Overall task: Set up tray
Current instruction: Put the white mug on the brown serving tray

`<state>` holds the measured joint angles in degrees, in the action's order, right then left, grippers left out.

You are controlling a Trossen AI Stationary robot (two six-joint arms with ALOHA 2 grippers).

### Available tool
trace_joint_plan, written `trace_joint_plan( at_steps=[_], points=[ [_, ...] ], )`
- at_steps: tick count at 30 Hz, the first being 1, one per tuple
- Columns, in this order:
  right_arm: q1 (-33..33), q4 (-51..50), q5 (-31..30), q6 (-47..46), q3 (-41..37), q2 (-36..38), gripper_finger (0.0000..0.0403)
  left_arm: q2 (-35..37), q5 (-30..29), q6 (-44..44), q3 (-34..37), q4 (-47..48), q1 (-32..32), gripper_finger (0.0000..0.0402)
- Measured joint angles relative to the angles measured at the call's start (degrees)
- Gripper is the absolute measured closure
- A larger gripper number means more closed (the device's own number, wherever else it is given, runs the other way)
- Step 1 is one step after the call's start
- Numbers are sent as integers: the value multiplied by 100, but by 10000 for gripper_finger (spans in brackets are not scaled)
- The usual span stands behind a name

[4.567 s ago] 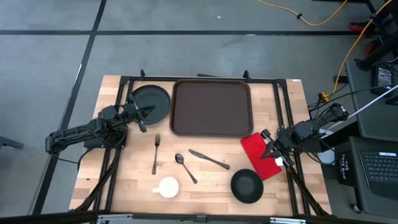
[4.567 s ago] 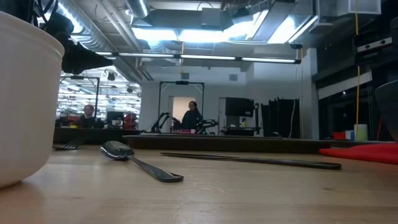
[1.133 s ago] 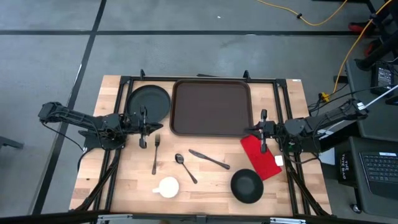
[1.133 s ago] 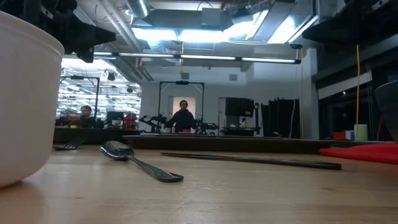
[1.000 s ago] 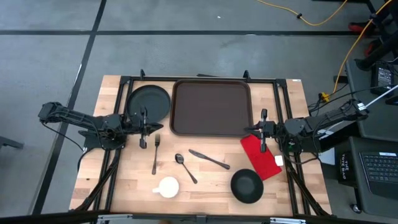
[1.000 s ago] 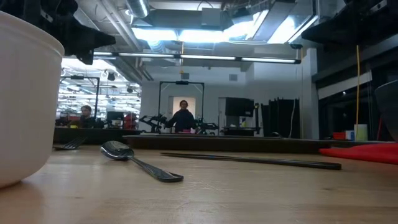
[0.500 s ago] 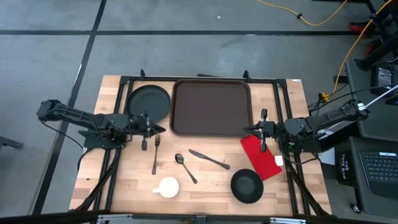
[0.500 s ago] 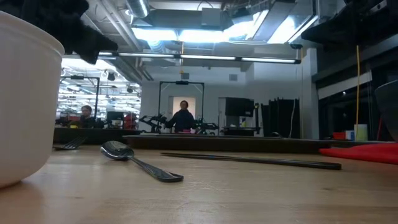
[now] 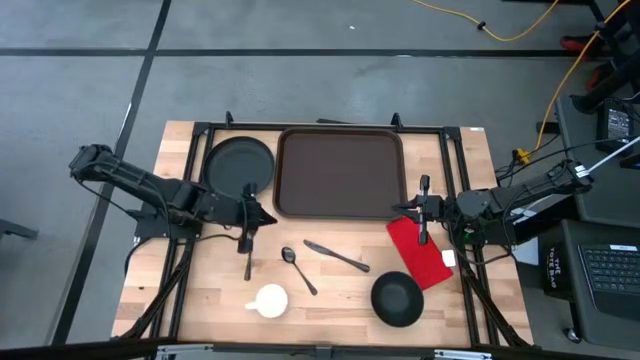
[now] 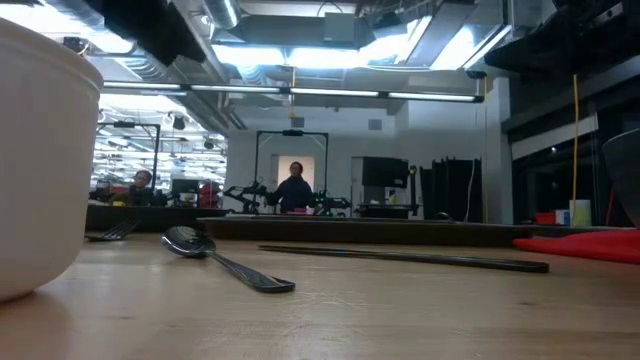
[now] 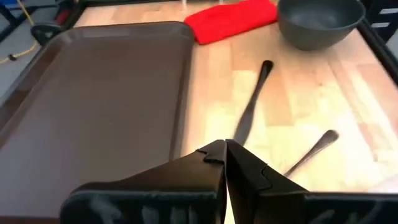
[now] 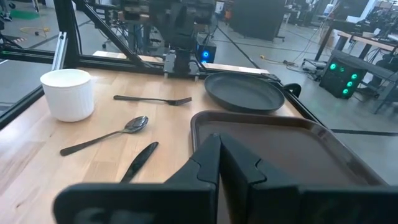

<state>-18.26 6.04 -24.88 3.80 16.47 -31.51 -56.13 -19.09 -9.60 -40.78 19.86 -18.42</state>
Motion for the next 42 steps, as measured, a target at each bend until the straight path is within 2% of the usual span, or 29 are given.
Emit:
trace_joint_plan(
  at_steps=[5, 12, 20, 24, 32, 37, 42],
  points=[
    [0, 2, 0, 118, 0, 0, 389, -725, -25, -310, -661, 347, -575, 401],
    [0, 13, 133, -215, 0, -129, 388, -1462, -439, -1636, -1492, 1200, -1372, 400],
    [11, 295, -154, -222, 0, -690, 388, -2470, -209, -3453, -3028, 3043, -1890, 401],
    [9, 652, -151, -222, -2, -971, 388, -2899, 50, -4231, -3594, 3534, -2139, 400],
    [9, 796, -151, -358, -2, -1207, 388, -3343, 853, -4873, -3744, 3554, -2327, 398],
    [9, 868, -151, -359, -2, -1226, 388, -3558, 896, -5007, -3744, 3547, -2286, 395],
    [9, 879, -151, -359, -2, -1226, 389, -3659, 1171, -5367, -3744, 3571, -2227, 374]
  ],
)
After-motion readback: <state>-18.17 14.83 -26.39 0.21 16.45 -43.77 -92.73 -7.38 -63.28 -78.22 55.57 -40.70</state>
